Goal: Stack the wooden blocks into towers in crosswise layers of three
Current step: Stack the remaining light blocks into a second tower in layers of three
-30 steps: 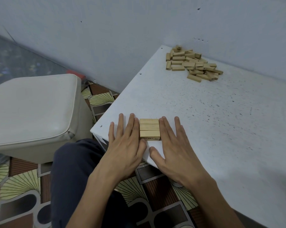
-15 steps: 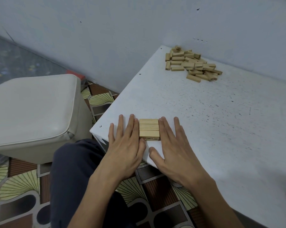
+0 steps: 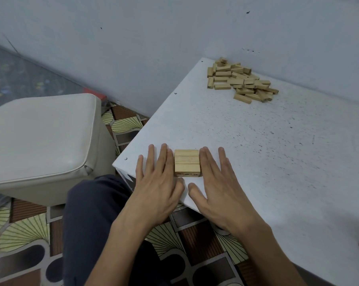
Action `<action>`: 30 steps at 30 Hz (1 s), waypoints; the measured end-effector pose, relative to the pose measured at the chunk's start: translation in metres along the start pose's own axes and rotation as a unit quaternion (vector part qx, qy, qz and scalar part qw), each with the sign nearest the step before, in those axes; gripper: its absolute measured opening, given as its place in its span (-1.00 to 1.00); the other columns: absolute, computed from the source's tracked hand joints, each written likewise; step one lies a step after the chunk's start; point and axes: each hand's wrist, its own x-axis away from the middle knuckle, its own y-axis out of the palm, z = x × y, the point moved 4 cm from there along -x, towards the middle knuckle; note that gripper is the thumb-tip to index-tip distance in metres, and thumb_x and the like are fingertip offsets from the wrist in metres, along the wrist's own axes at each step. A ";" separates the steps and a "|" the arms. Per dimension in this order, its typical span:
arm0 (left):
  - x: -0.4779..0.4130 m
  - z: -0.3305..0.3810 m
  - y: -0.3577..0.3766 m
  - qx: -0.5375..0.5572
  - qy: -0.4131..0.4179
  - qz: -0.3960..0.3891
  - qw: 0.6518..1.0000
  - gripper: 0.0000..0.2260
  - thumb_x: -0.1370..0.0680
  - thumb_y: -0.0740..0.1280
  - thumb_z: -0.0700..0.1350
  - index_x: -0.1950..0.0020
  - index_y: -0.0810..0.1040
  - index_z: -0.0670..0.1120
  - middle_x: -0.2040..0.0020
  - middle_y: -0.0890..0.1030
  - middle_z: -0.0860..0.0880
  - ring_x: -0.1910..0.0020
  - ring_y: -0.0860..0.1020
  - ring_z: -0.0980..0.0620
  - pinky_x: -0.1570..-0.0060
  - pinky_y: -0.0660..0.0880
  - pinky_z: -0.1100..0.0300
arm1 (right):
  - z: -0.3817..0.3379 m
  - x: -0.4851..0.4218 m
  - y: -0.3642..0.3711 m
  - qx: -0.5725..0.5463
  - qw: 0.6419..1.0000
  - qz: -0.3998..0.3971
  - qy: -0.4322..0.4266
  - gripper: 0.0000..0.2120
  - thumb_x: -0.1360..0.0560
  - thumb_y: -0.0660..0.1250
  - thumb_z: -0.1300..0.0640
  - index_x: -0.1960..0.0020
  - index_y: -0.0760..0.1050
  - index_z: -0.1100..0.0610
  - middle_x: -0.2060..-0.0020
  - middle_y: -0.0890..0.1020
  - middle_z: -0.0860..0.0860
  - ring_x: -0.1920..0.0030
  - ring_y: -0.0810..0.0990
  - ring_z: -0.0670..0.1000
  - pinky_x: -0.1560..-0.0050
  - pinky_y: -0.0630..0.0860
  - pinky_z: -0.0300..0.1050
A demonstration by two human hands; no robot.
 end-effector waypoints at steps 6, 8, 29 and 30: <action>-0.009 -0.019 -0.027 0.175 0.008 -0.024 0.984 -0.06 -0.37 0.08 0.41 -0.61 -0.22 0.06 -0.57 -0.07 0.22 -0.57 -0.15 0.21 -0.48 -0.30 0.23 | 0.015 -0.006 -0.036 -0.133 0.991 -0.001 -0.017 -0.06 -0.51 0.35 -0.16 -0.56 -0.31 -0.25 -0.58 0.02 -0.25 -0.57 -0.09 -0.16 -0.52 0.01 -0.10; -0.016 -0.020 -0.038 0.234 0.022 -0.011 0.972 -0.02 -0.39 0.36 0.34 -0.61 -0.16 0.14 -0.49 0.18 0.31 -0.47 0.07 0.34 -0.50 -0.13 0.22 | 0.018 -0.014 -0.044 -0.153 0.987 -0.008 -0.040 -0.02 -0.48 0.44 -0.09 -0.56 -0.24 -0.29 -0.52 0.19 -0.30 -0.51 0.10 -0.22 -0.45 0.11 -0.17; -0.040 -0.021 -0.034 0.201 0.049 -0.006 0.978 -0.03 -0.43 0.51 0.11 -0.62 -0.09 0.05 -0.34 0.46 0.23 -0.36 0.23 0.25 -0.36 0.04 0.29 | 0.024 -0.043 -0.046 -0.145 0.987 -0.046 -0.058 -0.12 -0.40 0.51 -0.04 -0.55 0.06 -0.28 -0.25 0.47 -0.37 -0.49 0.07 -0.20 -0.31 0.15 -0.15; -0.040 -0.021 -0.034 0.201 0.049 -0.006 0.978 -0.03 -0.43 0.51 0.11 -0.62 -0.09 0.05 -0.34 0.46 0.22 -0.36 0.23 0.25 -0.37 0.05 0.28 | 0.023 -0.044 -0.045 -0.145 0.987 -0.045 -0.057 -0.12 -0.40 0.51 -0.04 -0.55 0.07 -0.28 -0.24 0.47 -0.37 -0.49 0.07 -0.19 -0.32 0.16 -0.15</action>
